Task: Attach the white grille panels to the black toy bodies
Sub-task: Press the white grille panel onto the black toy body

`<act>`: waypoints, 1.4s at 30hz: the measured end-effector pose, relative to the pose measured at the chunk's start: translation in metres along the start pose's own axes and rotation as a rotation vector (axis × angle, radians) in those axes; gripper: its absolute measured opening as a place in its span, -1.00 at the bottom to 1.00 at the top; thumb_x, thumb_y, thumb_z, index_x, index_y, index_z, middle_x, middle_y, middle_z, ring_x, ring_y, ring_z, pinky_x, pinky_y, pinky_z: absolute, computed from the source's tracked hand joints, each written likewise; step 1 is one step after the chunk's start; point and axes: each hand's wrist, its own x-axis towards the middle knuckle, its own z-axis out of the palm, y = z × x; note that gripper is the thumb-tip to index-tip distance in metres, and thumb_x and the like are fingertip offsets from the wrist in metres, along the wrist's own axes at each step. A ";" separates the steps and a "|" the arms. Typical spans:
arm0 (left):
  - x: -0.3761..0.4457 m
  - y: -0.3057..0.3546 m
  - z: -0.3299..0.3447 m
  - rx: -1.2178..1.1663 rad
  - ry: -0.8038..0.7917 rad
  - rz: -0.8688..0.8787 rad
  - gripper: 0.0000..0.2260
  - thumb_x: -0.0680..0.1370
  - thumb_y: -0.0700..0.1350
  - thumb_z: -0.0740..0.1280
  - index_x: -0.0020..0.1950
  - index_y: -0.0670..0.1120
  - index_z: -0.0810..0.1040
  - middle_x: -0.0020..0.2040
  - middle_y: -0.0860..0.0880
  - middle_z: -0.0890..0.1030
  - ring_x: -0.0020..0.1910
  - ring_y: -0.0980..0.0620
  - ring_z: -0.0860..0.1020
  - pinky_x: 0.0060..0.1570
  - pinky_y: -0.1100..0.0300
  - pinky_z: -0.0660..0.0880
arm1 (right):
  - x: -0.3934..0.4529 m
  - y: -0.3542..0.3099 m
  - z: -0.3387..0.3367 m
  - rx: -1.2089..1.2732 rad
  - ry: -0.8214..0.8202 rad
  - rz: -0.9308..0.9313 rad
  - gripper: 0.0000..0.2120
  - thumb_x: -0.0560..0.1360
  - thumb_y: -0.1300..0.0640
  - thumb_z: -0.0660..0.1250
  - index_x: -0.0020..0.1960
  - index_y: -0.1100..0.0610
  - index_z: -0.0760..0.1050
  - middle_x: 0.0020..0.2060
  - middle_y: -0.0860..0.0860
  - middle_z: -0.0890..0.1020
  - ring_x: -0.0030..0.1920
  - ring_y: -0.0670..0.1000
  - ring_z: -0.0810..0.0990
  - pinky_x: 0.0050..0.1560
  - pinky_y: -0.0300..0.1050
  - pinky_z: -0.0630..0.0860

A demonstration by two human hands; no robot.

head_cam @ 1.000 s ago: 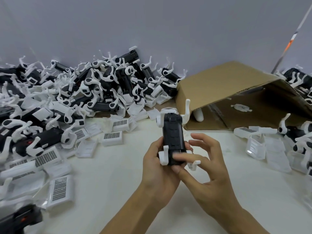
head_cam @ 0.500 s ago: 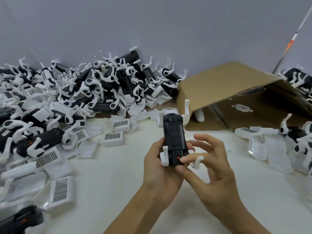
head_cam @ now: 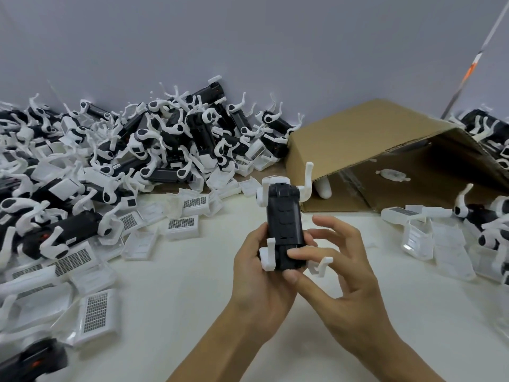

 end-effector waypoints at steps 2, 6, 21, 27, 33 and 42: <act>0.000 0.001 0.000 0.001 0.011 -0.003 -0.58 0.66 -0.02 0.11 0.08 -0.24 0.70 -0.18 -0.20 0.58 -0.24 -0.03 0.60 -0.25 0.19 0.60 | 0.000 0.001 0.000 0.016 -0.010 0.009 -0.72 0.37 0.04 0.53 0.05 -0.16 0.65 0.33 -0.15 0.44 0.39 0.03 0.46 0.29 -0.32 0.42; 0.000 0.001 0.000 0.009 0.016 -0.016 -0.59 0.67 -0.01 0.12 0.08 -0.25 0.67 -0.18 -0.20 0.57 -0.25 -0.04 0.57 -0.27 0.18 0.59 | -0.001 0.001 0.001 0.010 -0.004 0.015 -0.77 0.37 0.07 0.53 -0.01 -0.14 0.65 0.29 -0.17 0.44 0.39 0.00 0.45 0.27 -0.37 0.40; 0.008 0.004 -0.006 0.032 0.069 0.048 -0.58 0.55 -0.03 0.31 0.30 -0.28 0.55 -0.02 -0.24 0.65 -0.05 -0.12 0.66 -0.06 0.07 0.63 | 0.001 0.002 -0.003 0.022 0.033 0.148 -0.68 0.46 -0.02 0.52 0.17 -0.25 0.57 0.34 -0.27 0.41 0.38 -0.16 0.43 0.17 -0.44 0.44; 0.014 0.006 -0.012 0.432 0.249 0.302 -0.38 0.29 -0.22 0.60 0.30 -0.05 0.47 0.19 -0.16 0.63 0.13 -0.14 0.66 -0.01 -0.02 0.63 | 0.006 0.004 -0.011 0.187 0.073 0.342 -0.62 0.47 0.05 0.24 0.21 -0.29 0.53 0.18 -0.28 0.61 0.22 -0.23 0.56 0.03 -0.40 0.51; 0.011 0.012 -0.011 0.673 0.039 0.197 -0.68 0.51 0.01 0.33 0.11 -0.19 0.61 0.09 -0.23 0.67 0.09 -0.19 0.65 -0.01 -0.05 0.60 | 0.011 0.003 -0.004 0.151 -0.053 0.521 -0.55 0.22 -0.26 0.49 0.09 -0.25 0.60 -0.02 -0.27 0.70 0.00 -0.27 0.66 -0.11 -0.46 0.52; 0.028 0.074 -0.085 1.937 0.601 0.488 -0.46 0.59 -0.25 0.21 0.58 -0.19 0.24 0.60 -0.11 0.22 0.60 -0.09 0.08 0.55 0.09 0.01 | 0.011 0.005 -0.009 0.369 0.028 0.558 -0.52 0.12 -0.24 0.55 -0.07 0.00 0.67 -0.17 -0.04 0.72 -0.17 -0.04 0.74 -0.20 -0.34 0.59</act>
